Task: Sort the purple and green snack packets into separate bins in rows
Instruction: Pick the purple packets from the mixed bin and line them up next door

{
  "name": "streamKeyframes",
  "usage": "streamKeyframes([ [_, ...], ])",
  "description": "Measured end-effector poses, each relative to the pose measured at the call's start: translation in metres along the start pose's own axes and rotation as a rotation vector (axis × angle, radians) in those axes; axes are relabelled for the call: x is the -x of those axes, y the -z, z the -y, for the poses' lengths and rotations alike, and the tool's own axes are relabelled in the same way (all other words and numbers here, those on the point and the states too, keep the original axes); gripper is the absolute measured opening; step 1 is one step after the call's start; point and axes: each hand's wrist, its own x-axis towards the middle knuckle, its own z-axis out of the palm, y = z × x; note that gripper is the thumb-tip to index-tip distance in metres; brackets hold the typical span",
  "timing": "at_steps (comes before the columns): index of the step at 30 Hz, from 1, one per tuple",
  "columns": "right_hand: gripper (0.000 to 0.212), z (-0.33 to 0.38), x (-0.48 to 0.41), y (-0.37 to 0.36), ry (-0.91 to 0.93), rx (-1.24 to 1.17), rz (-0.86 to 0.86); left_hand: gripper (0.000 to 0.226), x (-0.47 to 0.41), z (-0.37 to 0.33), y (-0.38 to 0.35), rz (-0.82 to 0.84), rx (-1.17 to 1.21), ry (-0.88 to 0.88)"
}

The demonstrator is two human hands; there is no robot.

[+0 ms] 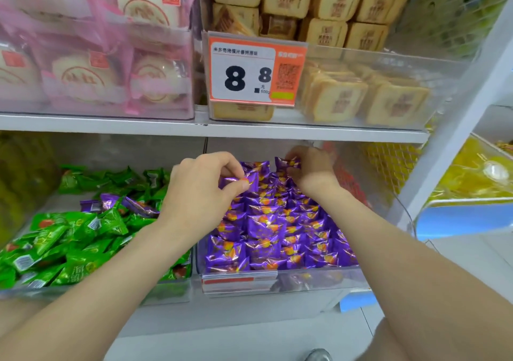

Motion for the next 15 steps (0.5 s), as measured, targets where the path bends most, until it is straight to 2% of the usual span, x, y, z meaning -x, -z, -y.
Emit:
streamKeyframes([
  [5,0.025,0.002,-0.003,-0.015,0.056,-0.001,0.053,0.014,-0.003,0.002,-0.003,0.011,0.037,0.004],
  [9,0.033,0.005,-0.002,-0.02,0.064,0.147,-0.023,0.013,-0.003,0.004,-0.007,0.02,0.031,-0.008],
  [15,0.041,0.005,0.001,-0.017,0.063,0.064,0.046,0.006,-0.004,0.009,-0.007,0.036,0.047,-0.028],
])
